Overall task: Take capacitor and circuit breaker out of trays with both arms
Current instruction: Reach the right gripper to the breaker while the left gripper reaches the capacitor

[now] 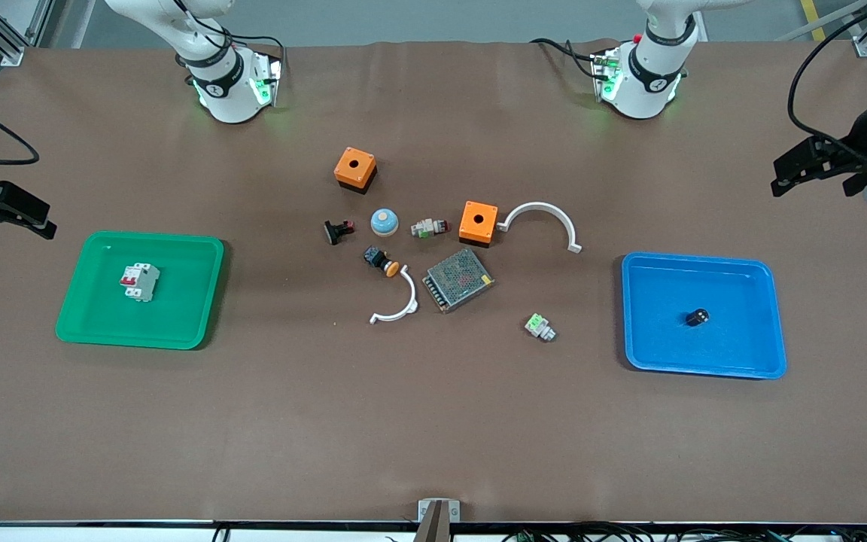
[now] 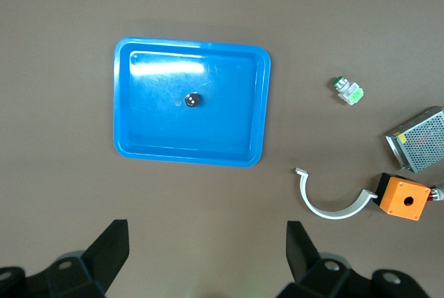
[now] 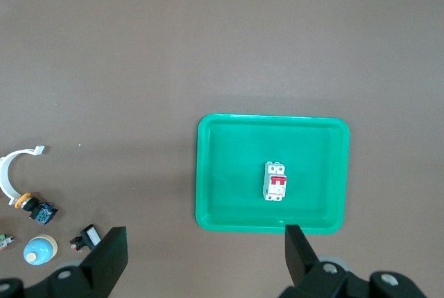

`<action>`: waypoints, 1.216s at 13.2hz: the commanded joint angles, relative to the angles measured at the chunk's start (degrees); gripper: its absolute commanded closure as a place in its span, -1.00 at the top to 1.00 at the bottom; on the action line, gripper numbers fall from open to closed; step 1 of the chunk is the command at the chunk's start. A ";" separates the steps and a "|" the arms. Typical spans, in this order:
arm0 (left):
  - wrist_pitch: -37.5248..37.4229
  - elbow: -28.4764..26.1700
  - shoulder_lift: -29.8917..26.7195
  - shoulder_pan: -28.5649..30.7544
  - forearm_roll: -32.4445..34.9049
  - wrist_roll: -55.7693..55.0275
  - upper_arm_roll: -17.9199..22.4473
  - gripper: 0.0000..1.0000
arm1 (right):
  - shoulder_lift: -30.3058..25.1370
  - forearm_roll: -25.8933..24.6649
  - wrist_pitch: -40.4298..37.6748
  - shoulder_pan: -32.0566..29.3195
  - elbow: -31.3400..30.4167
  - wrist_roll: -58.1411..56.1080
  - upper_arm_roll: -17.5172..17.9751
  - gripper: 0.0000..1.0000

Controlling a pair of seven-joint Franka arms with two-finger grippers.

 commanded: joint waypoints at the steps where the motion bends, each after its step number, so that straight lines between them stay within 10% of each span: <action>1: 1.93 0.88 4.09 0.60 1.01 -0.18 -0.05 1.00 | 0.07 -0.98 0.14 -0.36 0.22 0.46 0.41 1.00; 10: 27.84 -17.99 11.12 5.17 1.71 -0.71 0.40 1.00 | 0.33 -0.81 5.20 -0.36 1.79 0.63 0.41 1.00; 16: 35.42 -19.42 20.61 5.60 7.67 -1.59 0.40 1.00 | 2.43 -0.37 5.85 -0.27 1.54 -0.16 0.41 1.00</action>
